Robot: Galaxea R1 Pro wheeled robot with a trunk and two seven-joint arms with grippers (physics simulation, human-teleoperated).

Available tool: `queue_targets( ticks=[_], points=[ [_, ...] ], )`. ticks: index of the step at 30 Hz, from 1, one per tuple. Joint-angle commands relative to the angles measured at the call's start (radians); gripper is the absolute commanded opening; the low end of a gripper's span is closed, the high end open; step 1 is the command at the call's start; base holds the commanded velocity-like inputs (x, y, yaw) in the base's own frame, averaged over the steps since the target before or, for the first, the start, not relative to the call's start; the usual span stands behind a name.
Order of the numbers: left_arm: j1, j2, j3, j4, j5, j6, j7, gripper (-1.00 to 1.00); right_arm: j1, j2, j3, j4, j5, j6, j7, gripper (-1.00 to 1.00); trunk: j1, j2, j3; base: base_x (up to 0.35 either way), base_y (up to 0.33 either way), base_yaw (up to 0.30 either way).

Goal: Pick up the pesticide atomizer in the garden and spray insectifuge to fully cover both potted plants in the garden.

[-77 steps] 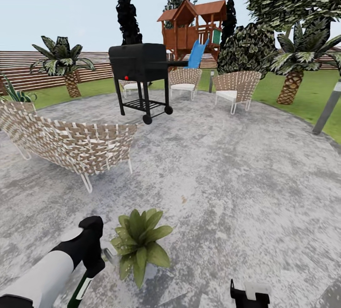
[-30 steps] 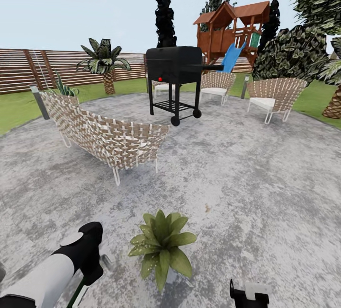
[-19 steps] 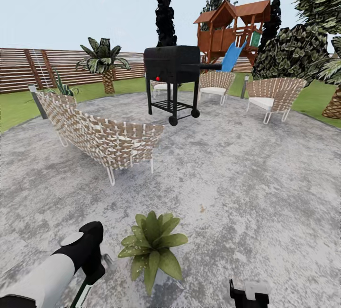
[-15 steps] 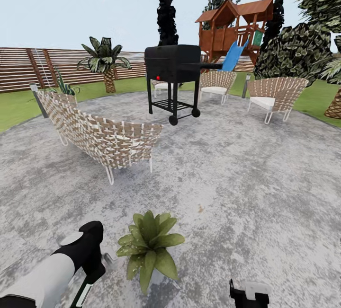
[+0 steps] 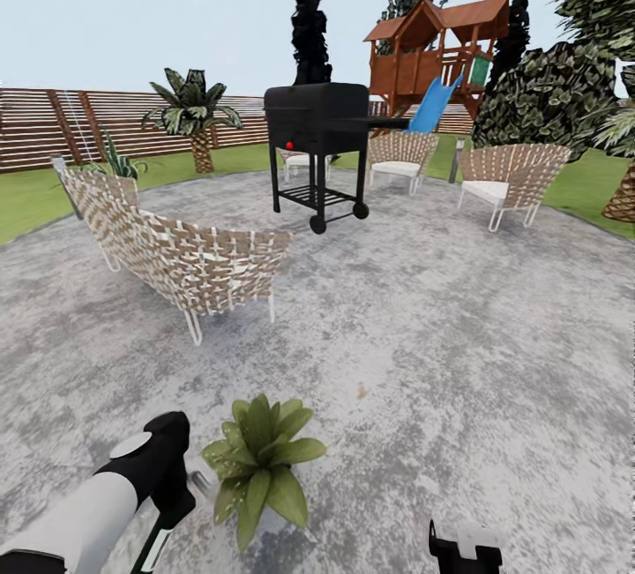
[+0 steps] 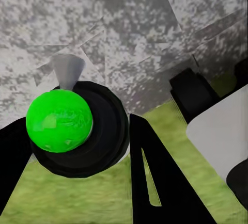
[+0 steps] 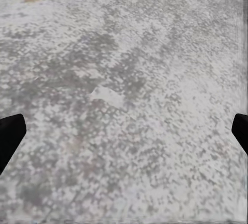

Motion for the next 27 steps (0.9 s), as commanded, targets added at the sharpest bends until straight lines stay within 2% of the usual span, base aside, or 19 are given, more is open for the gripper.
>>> queue_targets(
  ticks=[1, 3, 6, 9, 13, 18, 23, 27],
  points=[
    [0.0, 0.001, -0.004, -0.003, -0.006, 0.006, -0.009, -1.0, 0.0, 0.0, 0.009, 0.0, -0.008, -0.002, -0.002, 1.0, -0.001, 0.0, -0.001, -0.221, -0.177, 0.116],
    [0.0, 0.001, -0.002, -0.005, -0.006, 0.006, -0.009, -1.0, 0.0, 0.0, 0.009, 0.0, -0.008, -0.002, -0.002, 1.0, -0.001, 0.0, -0.001, -0.181, -0.165, 0.214],
    [0.0, 0.0, 0.042, -0.006, -0.006, 0.007, -0.004, -1.0, 0.0, 0.0, 0.009, 0.0, -0.008, -0.002, -0.002, 1.0, -0.001, 0.0, -0.001, -0.035, -0.042, 0.223],
    [0.0, 0.011, 0.077, -0.005, -0.007, 0.007, 0.002, -1.0, 0.0, 0.0, 0.009, 0.0, -0.008, -0.002, -0.002, 1.0, -0.001, 0.0, -0.001, -0.005, -0.006, 0.05],
    [0.0, 0.024, 0.086, 0.0, -0.006, 0.006, 0.034, -1.0, 0.0, 0.0, 0.009, 0.0, -0.008, -0.002, -0.002, 1.0, -0.001, 0.0, -0.001, -0.001, -0.001, 0.005],
    [-0.003, 0.012, 0.088, -0.013, -0.005, 0.007, 0.041, -1.0, 0.0, 0.0, 0.009, 0.0, -0.008, -0.002, -0.002, 1.0, -0.001, 0.0, -0.001, 0.0, 0.0, 0.0],
    [-0.013, 0.014, 0.144, -0.058, -0.005, 0.007, 0.042, -1.0, 0.0, 0.0, 0.009, 0.0, -0.008, -0.002, -0.002, 1.0, -0.001, 0.0, -0.001, 0.0, 0.0, 0.0],
    [-0.01, 0.017, 0.149, -0.063, -0.005, 0.002, 0.044, -1.0, 0.0, 0.002, 0.009, 0.0, -0.007, -0.002, -0.001, 1.0, -0.001, 0.0, -0.001, 0.0, 0.0, 0.005]
  ],
)
